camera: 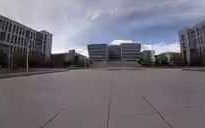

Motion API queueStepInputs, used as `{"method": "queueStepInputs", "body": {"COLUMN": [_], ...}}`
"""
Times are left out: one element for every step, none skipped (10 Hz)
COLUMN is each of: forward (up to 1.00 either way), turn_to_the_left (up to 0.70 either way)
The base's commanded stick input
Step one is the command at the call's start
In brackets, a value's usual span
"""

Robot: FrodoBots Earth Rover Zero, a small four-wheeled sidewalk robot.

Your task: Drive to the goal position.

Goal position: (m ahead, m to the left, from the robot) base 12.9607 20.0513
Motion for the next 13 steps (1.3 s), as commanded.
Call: {"method": "queueStepInputs", "body": {"forward": [0.70,0.70,0.70,0.70,0.70,0.70,0.70,0.70,0.70,0.70,0.70,0.70,0.70], "turn_to_the_left": [0.00,0.00,0.00,0.00,0.00,0.00,0.00,0.00,0.00,0.00,0.00,0.00,0.00]}}
